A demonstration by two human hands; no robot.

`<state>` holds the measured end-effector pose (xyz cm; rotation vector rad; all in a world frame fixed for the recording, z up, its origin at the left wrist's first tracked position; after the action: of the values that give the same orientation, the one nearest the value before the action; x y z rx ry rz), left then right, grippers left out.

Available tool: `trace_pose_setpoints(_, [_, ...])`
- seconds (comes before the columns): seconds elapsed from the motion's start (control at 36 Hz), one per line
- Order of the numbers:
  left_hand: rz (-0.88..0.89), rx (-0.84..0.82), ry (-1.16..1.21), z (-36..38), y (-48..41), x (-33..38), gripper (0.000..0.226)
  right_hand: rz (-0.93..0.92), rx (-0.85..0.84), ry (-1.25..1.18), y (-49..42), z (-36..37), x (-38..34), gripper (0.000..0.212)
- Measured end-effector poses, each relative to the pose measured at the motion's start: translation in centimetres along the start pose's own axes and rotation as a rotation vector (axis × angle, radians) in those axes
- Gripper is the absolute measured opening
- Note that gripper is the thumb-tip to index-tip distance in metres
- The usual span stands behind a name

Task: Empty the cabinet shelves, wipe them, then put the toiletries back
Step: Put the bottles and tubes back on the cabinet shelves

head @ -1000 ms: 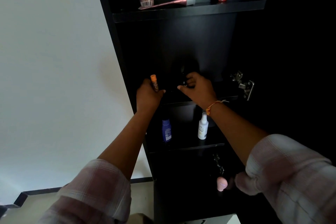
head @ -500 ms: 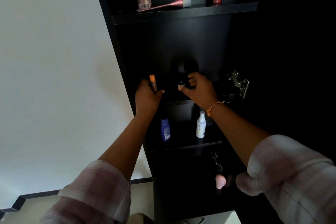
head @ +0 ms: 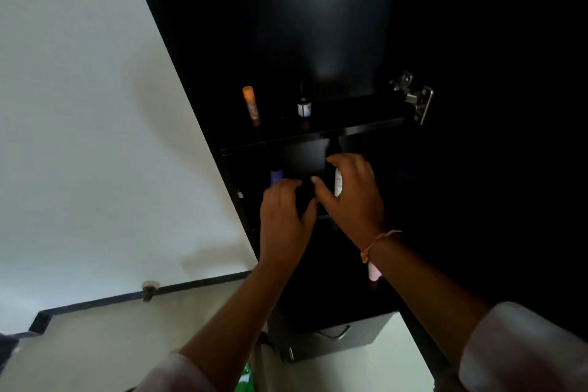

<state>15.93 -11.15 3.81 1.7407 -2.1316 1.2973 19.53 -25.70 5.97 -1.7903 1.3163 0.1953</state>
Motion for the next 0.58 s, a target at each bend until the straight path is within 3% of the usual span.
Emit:
trace_pose_setpoints(0.11, [-0.074, -0.239, -0.037, 4.8, 4.1, -2.2, 0.022, 0.206, -0.13, -0.031, 5.3, 2.8, 3.9, 0.032])
trace_pose_setpoints(0.19, [-0.136, -0.475, -0.028, 8.9, 7.5, -4.1, 0.011, 0.369, -0.366, 0.093, 10.0, 5.6, 7.8, 0.019])
trace_pose_setpoints(0.33, [-0.199, -0.815, -0.081, 15.2, 13.6, -6.6, 0.021, 0.714, -0.752, 0.326, 17.8, 7.6, 13.0, 0.025])
trace_pose_setpoints(0.44, [-0.32, -0.967, -0.013, 18.8, 16.2, -7.6, 0.031, 0.753, -0.713, 0.352, 20.8, 7.5, 15.4, 0.034])
trace_pose_setpoints(0.58, [-0.361, -1.017, 0.015, 22.1, 16.5, -7.9, 0.043, 0.684, -0.667, 0.459, 20.7, 8.0, 18.2, 0.051])
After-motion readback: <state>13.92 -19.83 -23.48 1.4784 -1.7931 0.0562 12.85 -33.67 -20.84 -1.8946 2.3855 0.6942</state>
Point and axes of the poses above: each hand's wrist, its own y-axis away from the middle knuckle, its own z-axis out of the palm, x = y × z, the point moved 6 cm from there along -y, towards the middle knuckle, and after that the axes turned 7 degrees about -x, right-handed, at the moved point
